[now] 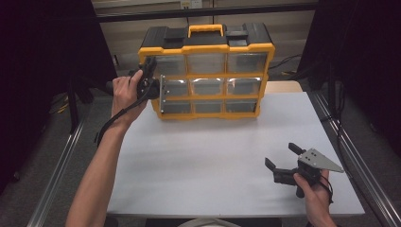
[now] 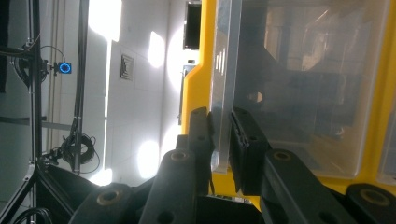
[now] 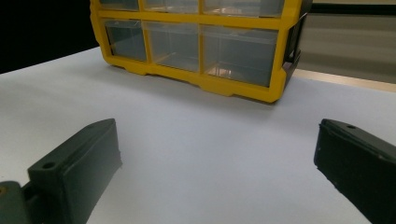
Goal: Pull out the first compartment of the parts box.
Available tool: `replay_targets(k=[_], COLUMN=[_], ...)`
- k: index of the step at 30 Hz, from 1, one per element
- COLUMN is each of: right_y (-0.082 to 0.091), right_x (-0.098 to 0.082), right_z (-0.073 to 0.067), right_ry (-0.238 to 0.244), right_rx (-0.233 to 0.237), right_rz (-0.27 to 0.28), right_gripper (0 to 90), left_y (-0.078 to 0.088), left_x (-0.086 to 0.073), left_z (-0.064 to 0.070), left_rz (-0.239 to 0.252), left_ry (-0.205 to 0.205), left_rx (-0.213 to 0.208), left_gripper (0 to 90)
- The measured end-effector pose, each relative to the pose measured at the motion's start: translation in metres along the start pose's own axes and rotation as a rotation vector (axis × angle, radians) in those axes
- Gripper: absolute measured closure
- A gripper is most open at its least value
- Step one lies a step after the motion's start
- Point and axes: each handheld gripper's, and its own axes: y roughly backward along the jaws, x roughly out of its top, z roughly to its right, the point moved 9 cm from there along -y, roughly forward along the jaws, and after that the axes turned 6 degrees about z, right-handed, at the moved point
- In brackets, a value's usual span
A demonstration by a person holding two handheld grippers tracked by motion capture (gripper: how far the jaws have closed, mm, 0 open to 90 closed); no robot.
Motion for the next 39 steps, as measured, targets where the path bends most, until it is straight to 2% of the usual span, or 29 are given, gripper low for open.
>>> replay_targets(k=[1,2,5,6,7,9,10,11,16,18,19,20,22,23,28,32,39], right_y=[0.000,0.000,0.001,0.000,0.000,0.000,0.000,0.000,0.001,0.001,0.000,0.000,0.000,0.000,0.001,0.001,0.000], right_x=[0.000,0.000,0.001,0.000,0.000,0.000,0.000,0.000,0.000,0.000,0.000,0.000,0.000,0.000,0.000,0.000,0.000], right_z=[0.001,0.001,0.001,0.001,0.000,0.000,0.000,0.000,0.000,0.000,0.000,0.000,0.000,0.000,0.000,-0.001,0.000], right_ry=[0.004,0.002,0.006,0.007,0.009,0.009,0.011,0.011,0.011,0.011,0.011,0.014,0.014,0.014,0.011,0.013,0.017], right_rx=[-0.002,-0.002,-0.001,-0.004,-0.001,-0.002,0.001,0.000,0.003,0.001,-0.004,0.000,0.000,-0.003,-0.002,-0.002,-0.003], right_rz=[0.002,0.005,0.003,0.006,0.003,0.004,0.004,0.005,0.001,0.001,0.004,0.002,0.002,0.003,0.001,-0.002,-0.001], right_gripper=[0.1,0.1,0.1,0.1,0.1,0.1,0.1,0.1,0.1,0.1,0.1,0.1,0.1,0.1,0.1,0.1,0.1], left_y=[0.002,0.001,0.003,0.004,0.005,0.006,0.007,0.008,0.013,0.015,0.016,0.016,0.018,0.018,0.021,0.022,0.026], left_x=[-0.001,0.001,0.001,0.002,0.001,0.003,0.002,0.002,0.002,0.004,0.005,0.006,0.005,0.005,0.007,0.007,0.008], left_z=[0.000,0.000,0.000,-0.002,0.000,-0.002,0.000,-0.001,-0.002,-0.004,-0.002,-0.003,-0.002,-0.002,-0.003,-0.002,-0.002], left_rz=[-0.012,0.009,0.013,0.014,0.004,0.019,0.012,0.014,0.024,0.023,0.026,0.025,0.025,0.030,0.032,0.034,0.033], left_ry=[-0.001,0.004,0.004,-0.009,0.005,-0.014,-0.001,-0.015,-0.022,-0.020,-0.011,-0.023,-0.021,-0.004,-0.025,-0.001,-0.011], left_rx=[-0.008,0.000,0.000,0.008,0.008,0.010,0.000,0.005,-0.008,0.003,-0.007,0.003,0.002,0.004,0.010,0.019,0.022], left_gripper=[80.1,80.1,80.1,80.1,80.1,80.1,80.2,80.1,80.5,80.4,80.3,80.4,80.6,80.5,80.6,80.4,80.5])
